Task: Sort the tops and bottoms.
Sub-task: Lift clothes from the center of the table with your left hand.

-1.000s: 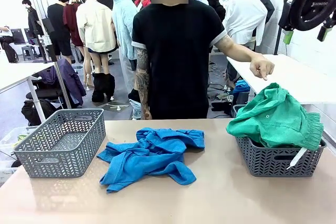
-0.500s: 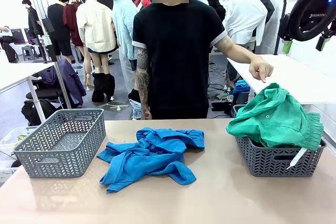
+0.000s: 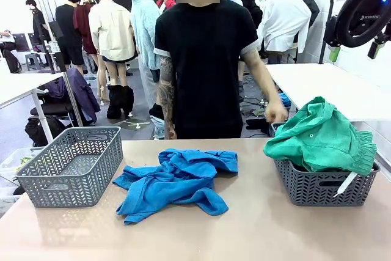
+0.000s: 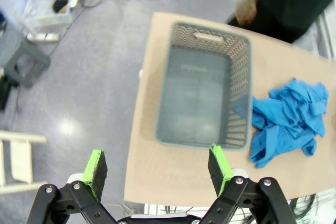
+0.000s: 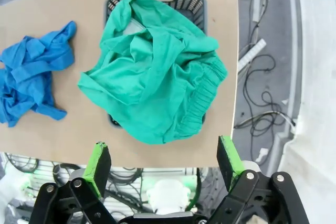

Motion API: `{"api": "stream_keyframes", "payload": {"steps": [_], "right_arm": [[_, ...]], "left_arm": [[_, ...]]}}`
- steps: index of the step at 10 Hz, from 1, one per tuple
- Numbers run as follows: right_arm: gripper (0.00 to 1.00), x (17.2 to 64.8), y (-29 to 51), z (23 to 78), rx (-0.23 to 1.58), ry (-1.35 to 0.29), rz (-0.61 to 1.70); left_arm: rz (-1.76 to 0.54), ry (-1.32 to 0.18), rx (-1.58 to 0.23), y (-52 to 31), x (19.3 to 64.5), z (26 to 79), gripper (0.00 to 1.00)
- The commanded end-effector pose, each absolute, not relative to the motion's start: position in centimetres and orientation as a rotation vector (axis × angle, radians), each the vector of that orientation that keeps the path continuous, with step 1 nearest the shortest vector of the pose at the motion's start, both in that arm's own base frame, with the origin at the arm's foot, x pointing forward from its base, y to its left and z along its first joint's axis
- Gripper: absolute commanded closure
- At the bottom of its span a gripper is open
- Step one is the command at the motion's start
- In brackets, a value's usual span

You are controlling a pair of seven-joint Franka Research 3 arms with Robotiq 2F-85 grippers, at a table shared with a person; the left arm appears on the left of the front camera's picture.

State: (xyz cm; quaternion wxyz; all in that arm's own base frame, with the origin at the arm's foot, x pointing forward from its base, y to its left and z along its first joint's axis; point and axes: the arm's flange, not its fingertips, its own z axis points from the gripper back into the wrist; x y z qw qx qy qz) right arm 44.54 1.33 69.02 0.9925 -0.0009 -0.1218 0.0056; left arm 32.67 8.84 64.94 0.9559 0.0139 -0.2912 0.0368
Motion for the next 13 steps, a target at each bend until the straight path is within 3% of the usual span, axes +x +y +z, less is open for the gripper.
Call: {"api": "stream_keyframes", "payload": {"steps": [1,5,6,7,8,13], "right_arm": [[0.00,44.4,1.3,68.8,0.004,-0.259,0.007],[0.00,44.4,1.3,68.8,0.004,-0.259,0.007],[0.00,44.4,1.3,68.8,0.004,-0.259,0.007],[0.00,44.4,1.3,68.8,0.004,-0.259,0.007],[0.00,44.4,1.3,68.8,0.004,-0.259,0.007],[0.00,44.4,1.3,68.8,0.004,-0.259,0.007]], "left_arm": [[-0.227,-0.655,0.106,0.4,34.9,66.0,0.00],[-0.861,-0.553,0.033,-17.5,37.2,62.1,0.00],[-0.917,-0.490,-0.053,-20.1,38.0,59.8,0.00],[-0.958,-0.400,-0.003,-20.2,37.8,58.5,0.00],[-0.845,-0.533,0.023,-21.1,35.6,60.5,0.00],[-0.946,-0.481,-0.041,-22.4,37.7,58.1,0.00]]}}
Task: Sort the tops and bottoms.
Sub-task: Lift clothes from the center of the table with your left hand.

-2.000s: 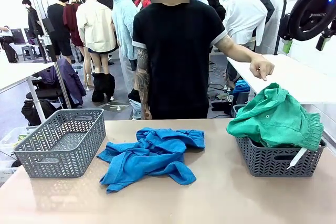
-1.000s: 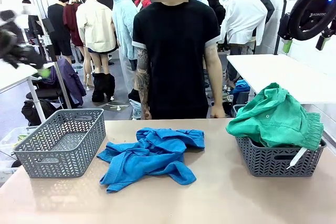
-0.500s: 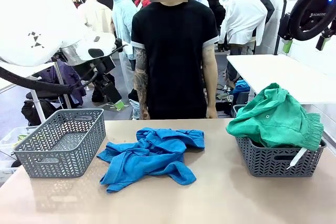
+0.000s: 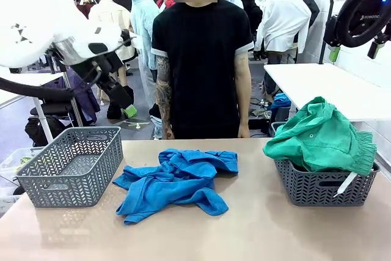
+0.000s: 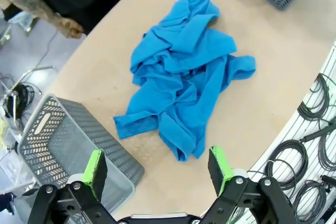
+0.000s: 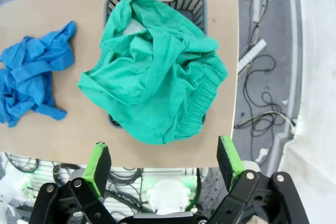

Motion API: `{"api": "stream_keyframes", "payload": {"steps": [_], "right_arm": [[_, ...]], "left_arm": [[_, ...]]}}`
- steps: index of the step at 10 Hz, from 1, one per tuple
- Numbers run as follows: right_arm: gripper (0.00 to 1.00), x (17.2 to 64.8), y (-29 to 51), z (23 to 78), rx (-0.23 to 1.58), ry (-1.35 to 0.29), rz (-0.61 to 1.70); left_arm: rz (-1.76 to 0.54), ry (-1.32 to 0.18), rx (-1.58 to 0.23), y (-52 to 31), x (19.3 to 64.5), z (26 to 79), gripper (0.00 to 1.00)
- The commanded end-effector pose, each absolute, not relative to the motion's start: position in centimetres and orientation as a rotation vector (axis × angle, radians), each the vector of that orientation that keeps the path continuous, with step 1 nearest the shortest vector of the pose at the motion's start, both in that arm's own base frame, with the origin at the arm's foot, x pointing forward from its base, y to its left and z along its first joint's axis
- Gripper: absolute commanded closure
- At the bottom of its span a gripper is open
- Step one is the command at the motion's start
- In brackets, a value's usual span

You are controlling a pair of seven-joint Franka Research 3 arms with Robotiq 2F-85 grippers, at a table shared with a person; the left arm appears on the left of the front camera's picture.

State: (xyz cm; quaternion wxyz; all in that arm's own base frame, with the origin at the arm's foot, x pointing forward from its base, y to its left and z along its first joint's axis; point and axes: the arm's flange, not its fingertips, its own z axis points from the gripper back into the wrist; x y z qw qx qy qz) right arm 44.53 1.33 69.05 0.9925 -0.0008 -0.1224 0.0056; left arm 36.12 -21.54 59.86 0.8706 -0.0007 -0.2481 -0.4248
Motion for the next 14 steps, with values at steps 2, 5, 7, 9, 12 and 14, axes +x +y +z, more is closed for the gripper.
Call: {"api": "stream_keyframes", "payload": {"steps": [2,5,7,9,12,14], "right_arm": [[0.00,44.4,1.3,68.8,0.004,-0.259,0.007],[0.00,44.4,1.3,68.8,0.004,-0.259,0.007],[0.00,44.4,1.3,68.8,0.004,-0.259,0.007],[0.00,44.4,1.3,68.8,0.004,-0.259,0.007],[0.00,44.4,1.3,68.8,0.004,-0.259,0.007],[0.00,44.4,1.3,68.8,0.004,-0.259,0.007]], "left_arm": [[-1.006,-0.420,-0.079,-23.9,40.8,54.6,0.00],[-1.007,-0.227,-0.091,-23.6,44.3,47.3,0.00],[-1.027,-0.129,-0.128,-22.1,44.9,43.7,0.00],[-1.058,-0.099,-0.167,-21.7,44.6,40.6,0.00],[-1.150,-0.106,-0.227,-21.1,45.6,38.8,0.00],[-1.204,-0.109,-0.211,-21.2,47.3,38.0,0.00]]}}
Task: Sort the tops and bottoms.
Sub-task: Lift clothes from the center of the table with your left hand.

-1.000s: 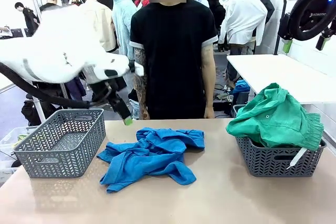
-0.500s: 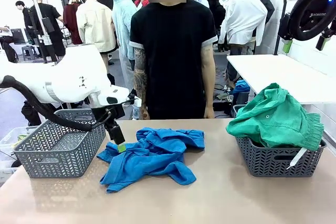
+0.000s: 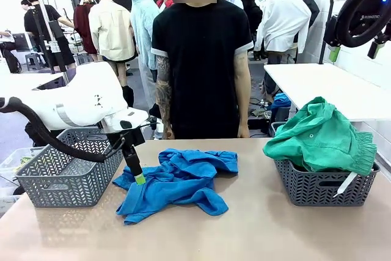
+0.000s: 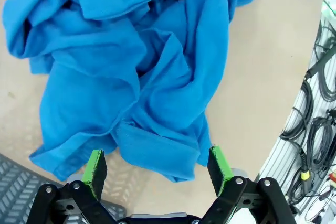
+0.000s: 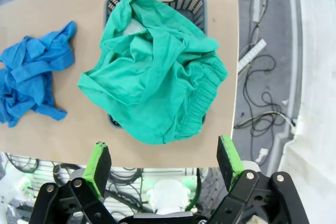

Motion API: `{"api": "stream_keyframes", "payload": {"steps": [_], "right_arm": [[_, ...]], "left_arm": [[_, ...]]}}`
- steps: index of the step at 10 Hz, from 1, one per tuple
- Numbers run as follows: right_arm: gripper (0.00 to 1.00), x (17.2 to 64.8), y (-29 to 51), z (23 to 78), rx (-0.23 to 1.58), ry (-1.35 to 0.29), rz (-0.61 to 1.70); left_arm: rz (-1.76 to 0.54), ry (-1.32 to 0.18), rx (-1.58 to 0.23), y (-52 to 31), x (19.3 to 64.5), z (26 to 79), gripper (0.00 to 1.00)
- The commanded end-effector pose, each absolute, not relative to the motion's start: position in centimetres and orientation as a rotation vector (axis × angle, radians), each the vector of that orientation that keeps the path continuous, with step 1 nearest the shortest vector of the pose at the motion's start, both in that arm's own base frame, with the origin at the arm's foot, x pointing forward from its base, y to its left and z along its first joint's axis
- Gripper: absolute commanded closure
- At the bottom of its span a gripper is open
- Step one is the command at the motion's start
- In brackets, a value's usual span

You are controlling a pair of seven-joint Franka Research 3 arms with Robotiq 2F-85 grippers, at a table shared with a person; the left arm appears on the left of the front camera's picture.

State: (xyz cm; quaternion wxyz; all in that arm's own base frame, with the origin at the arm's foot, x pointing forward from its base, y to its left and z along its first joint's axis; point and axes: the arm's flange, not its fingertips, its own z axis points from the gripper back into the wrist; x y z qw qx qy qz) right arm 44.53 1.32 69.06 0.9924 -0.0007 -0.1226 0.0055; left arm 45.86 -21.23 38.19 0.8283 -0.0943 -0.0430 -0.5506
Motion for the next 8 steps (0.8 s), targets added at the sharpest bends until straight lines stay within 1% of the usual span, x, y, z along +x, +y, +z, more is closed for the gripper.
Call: {"api": "stream_keyframes", "payload": {"steps": [1,4,5,8], "right_arm": [[0.00,44.4,1.3,68.8,0.004,-0.259,0.007],[0.00,44.4,1.3,68.8,0.004,-0.259,0.007],[0.00,44.4,1.3,68.8,0.004,-0.259,0.007],[0.00,44.4,1.3,68.8,0.004,-0.259,0.007]], "left_arm": [[-1.219,-0.113,-0.191,-21.7,48.1,37.9,0.00],[-1.273,-0.104,-0.155,-24.0,49.3,37.3,0.00],[-1.281,-0.074,-0.200,-24.5,49.5,37.1,0.00],[-1.280,-0.051,-0.222,-25.0,49.9,36.3,0.00]]}}
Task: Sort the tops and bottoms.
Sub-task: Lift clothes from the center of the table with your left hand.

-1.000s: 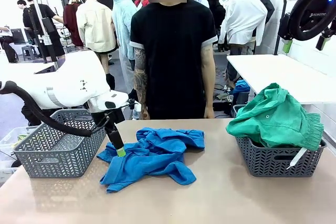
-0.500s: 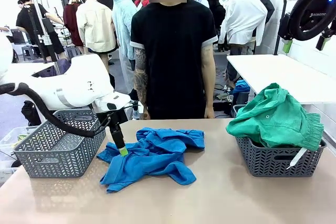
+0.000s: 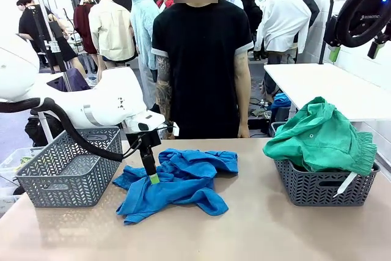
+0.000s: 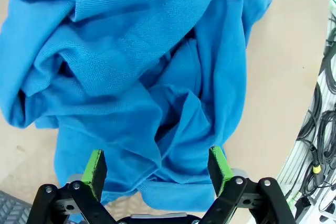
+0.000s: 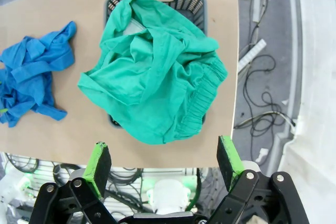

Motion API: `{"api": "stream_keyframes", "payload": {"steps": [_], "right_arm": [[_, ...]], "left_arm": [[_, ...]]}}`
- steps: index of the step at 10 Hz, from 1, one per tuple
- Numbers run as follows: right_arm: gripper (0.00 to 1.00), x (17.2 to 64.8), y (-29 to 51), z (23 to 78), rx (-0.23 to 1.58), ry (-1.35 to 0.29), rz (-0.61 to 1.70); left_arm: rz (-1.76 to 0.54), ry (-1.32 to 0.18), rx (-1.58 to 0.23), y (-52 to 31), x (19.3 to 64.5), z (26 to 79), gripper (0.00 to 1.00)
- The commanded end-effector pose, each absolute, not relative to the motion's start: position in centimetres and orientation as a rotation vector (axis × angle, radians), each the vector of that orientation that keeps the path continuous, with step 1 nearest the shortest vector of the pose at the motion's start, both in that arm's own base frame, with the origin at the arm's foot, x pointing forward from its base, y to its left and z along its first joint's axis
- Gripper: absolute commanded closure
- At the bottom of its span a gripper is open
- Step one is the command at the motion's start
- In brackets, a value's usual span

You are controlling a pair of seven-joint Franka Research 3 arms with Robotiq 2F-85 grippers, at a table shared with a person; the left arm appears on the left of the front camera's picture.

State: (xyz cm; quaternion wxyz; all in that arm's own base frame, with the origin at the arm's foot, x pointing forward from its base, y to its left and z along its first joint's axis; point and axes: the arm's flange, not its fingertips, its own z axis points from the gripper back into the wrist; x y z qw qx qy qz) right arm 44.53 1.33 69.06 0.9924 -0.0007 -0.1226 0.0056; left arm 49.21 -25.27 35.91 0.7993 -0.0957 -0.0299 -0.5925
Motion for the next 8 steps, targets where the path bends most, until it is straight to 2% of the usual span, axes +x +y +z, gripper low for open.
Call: {"api": "stream_keyframes", "payload": {"steps": [1,2,3,7,8], "right_arm": [[0.00,44.42,1.28,68.79,0.004,-0.259,0.007],[0.00,44.42,1.28,68.79,0.004,-0.259,0.007],[0.00,44.42,1.28,68.79,0.004,-0.259,0.007],[0.00,44.42,1.28,68.79,0.004,-0.259,0.007],[0.00,44.42,1.28,68.79,0.004,-0.259,0.007]], "left_arm": [[-1.282,-0.049,-0.219,-24.99,50.26,36.19,0.00],[-1.291,-0.035,-0.221,-25.05,50.29,36.17,0.00],[-1.294,-0.032,-0.224,-25.01,50.17,36.18,0.14],[-1.277,-0.038,-0.236,-24.70,50.11,36.29,0.93],[-1.276,-0.037,-0.236,-24.70,50.14,36.29,1.00]]}}
